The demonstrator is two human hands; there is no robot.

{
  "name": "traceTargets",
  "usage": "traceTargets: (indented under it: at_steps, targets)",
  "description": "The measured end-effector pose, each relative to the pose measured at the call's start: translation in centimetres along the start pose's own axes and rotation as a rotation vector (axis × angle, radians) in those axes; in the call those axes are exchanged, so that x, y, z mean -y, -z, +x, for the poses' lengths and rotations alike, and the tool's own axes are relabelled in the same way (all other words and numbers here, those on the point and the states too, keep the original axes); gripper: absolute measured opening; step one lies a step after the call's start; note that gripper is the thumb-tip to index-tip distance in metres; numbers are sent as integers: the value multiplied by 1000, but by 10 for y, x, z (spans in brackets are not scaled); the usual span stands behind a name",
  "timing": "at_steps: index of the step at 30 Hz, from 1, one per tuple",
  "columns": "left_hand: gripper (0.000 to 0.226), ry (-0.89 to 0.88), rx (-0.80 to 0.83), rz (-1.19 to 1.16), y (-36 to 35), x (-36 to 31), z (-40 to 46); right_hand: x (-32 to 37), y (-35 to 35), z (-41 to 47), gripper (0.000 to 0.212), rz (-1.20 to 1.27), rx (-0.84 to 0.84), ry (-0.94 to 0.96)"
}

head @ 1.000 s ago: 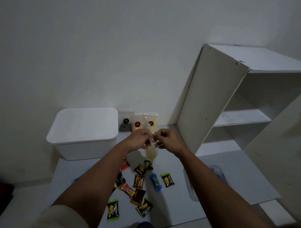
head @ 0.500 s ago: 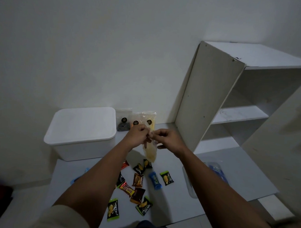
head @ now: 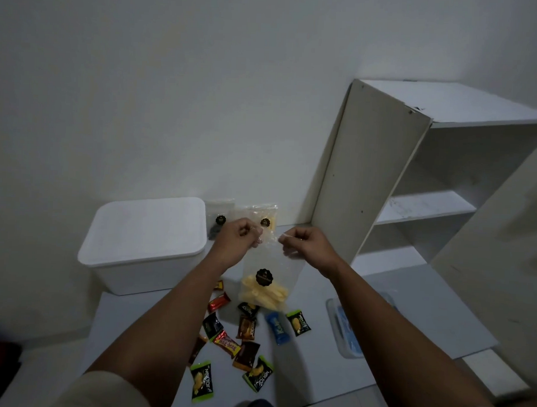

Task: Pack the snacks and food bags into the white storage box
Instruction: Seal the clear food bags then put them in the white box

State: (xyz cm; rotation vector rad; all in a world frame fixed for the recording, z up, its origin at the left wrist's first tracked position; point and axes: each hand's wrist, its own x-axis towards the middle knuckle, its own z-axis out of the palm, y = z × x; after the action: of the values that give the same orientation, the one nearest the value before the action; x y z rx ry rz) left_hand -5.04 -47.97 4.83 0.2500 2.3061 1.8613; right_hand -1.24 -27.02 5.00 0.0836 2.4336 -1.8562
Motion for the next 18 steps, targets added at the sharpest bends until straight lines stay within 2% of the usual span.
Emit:
traceTargets:
  at_steps: [7,11,18]
  targets:
    - [10,36,13,-44,-2,2,4,4,6,1,13,-21,33,48]
    - [21,12,34,-34,-5,-1,4,5,5,-1,17,-26,8,42]
    - [19,11,2,-84,-3,-2,3,4,6,-3,23,38,-42,31]
